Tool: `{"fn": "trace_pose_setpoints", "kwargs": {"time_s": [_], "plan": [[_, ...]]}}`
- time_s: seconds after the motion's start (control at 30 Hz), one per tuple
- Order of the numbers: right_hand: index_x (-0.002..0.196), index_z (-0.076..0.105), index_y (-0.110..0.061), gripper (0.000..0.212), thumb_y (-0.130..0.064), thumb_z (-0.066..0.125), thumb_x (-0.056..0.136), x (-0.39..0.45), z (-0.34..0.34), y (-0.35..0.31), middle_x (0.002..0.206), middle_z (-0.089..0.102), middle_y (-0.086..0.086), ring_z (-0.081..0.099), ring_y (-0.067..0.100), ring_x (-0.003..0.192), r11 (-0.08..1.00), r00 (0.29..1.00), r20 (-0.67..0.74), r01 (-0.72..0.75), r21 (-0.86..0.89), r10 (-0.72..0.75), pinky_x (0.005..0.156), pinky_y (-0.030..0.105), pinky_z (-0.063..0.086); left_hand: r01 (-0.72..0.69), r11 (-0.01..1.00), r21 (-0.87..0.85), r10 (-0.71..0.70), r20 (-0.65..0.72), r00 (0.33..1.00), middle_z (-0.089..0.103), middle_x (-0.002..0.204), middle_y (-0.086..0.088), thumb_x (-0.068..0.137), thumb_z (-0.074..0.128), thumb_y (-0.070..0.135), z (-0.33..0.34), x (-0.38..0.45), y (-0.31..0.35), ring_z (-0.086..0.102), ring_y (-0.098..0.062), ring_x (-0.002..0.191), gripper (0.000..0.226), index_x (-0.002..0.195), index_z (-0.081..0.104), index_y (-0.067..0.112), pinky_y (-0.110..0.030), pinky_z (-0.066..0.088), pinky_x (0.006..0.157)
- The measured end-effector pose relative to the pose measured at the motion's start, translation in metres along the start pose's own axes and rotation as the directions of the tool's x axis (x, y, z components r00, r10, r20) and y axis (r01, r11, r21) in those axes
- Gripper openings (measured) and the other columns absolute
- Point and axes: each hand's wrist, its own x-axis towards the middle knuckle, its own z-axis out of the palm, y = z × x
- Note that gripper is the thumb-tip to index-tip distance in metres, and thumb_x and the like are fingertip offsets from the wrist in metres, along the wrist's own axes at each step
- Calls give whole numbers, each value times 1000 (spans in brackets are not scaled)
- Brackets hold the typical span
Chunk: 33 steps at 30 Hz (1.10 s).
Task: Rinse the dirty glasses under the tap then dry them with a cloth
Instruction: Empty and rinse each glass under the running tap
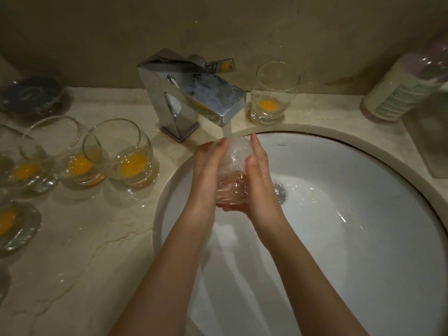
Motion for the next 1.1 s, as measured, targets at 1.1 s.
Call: {"fn": "trace_pose_setpoints", "kwargs": {"time_s": [1.1], "plan": [[123, 10, -81, 33, -72, 17, 92, -8, 2, 1, 94, 70, -4, 68, 14, 85, 895, 984, 14, 169, -413, -179, 82, 45, 56, -209, 843, 495, 339, -188, 922, 69, 95, 9, 81, 56, 61, 4, -13, 0, 66, -12, 92, 39, 100, 61, 27, -39, 52, 88]]}}
